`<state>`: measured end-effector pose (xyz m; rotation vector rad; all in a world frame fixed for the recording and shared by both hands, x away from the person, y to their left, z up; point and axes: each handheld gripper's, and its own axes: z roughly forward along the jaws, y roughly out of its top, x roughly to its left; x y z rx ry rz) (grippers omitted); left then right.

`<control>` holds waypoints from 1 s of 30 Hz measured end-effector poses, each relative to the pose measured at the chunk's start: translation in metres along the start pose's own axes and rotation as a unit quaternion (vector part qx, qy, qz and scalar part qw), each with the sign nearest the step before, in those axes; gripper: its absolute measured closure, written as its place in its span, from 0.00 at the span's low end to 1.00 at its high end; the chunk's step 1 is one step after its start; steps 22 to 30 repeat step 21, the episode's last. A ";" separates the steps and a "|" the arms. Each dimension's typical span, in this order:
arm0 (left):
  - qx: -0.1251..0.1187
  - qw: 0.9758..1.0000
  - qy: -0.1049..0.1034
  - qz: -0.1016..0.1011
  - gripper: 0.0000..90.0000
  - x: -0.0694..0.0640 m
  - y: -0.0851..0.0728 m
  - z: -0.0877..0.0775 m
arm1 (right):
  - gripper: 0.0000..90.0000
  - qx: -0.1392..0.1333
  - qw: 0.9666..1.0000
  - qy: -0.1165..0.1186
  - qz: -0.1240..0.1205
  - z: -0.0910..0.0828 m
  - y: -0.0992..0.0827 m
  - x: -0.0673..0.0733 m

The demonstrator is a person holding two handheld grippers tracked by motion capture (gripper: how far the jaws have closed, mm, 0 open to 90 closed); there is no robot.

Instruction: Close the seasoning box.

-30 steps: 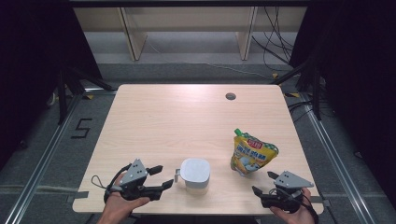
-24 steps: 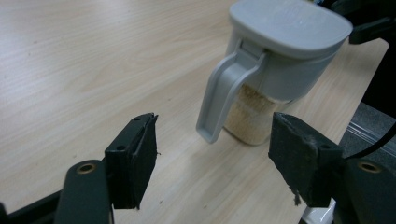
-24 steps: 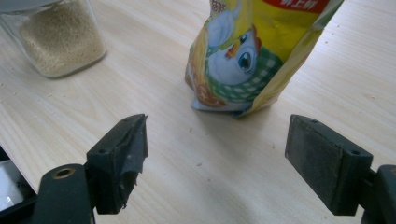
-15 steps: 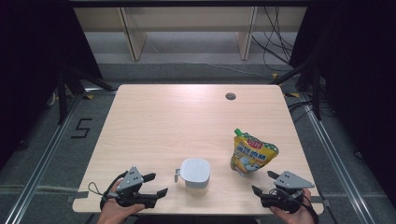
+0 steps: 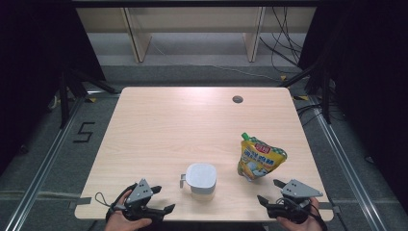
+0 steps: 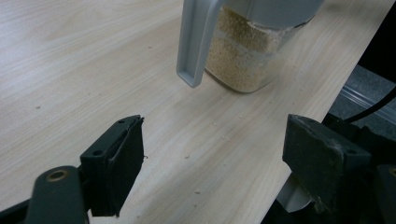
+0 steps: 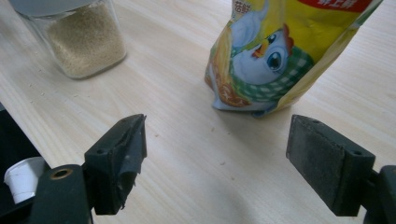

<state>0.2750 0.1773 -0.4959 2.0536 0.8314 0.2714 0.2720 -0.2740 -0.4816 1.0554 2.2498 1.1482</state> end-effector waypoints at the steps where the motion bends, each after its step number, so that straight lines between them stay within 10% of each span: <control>1: 0.004 1.000 0.002 0.005 0.19 -0.001 -0.001 0.000 | 0.23 0.005 1.000 0.005 0.006 0.000 0.000 0.001; 30: 0.026 1.000 0.003 0.011 0.20 -0.003 -0.002 0.002 | 0.21 0.020 0.999 0.028 -0.006 0.006 -0.004 0.004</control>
